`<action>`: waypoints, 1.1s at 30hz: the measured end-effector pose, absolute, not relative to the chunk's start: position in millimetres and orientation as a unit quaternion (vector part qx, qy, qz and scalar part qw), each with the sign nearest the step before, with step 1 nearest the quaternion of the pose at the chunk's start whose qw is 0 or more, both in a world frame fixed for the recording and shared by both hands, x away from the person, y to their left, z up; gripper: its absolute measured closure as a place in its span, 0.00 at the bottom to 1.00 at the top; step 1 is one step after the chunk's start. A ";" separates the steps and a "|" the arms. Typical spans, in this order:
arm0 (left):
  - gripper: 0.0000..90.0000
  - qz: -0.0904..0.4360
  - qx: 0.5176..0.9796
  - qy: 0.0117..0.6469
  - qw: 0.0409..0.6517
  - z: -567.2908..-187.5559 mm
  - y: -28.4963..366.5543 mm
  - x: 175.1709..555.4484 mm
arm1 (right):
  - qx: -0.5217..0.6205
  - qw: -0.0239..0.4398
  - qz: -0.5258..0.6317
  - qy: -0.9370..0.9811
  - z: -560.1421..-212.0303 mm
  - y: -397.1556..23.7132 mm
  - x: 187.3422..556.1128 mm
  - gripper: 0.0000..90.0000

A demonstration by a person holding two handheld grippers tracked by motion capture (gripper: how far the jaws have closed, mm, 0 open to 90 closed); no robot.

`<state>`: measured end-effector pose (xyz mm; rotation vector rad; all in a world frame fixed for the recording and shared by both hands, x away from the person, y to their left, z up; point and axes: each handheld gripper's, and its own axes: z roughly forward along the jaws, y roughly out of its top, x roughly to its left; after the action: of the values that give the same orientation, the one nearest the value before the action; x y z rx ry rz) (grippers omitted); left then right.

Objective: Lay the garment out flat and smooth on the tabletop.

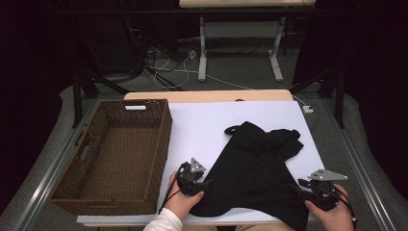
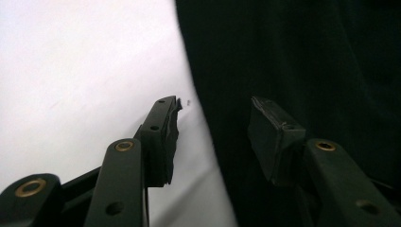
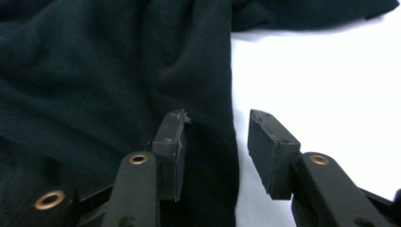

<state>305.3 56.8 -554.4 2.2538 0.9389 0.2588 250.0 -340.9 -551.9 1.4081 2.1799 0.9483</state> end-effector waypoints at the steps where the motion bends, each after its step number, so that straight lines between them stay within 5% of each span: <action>1: 0.62 0.099 0.867 0.356 0.336 -554.4 54.2 305.7 | 0.502 0.186 0.334 0.776 -553.7 -341.2 250.7 0.66; 7: 0.97 0.096 0.876 0.346 0.322 -551.5 43.2 306.5 | 0.490 0.159 0.343 0.786 -554.2 -334.9 250.7 0.96; 33: 0.99 0.156 0.858 0.399 0.283 -533.3 100.0 274.3 | 0.494 0.224 0.343 0.767 -537.5 -358.0 299.2 0.98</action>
<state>274.3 100.0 -533.3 2.2972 1.0673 0.4182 299.2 -358.0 -537.5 1.3634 2.1160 0.9471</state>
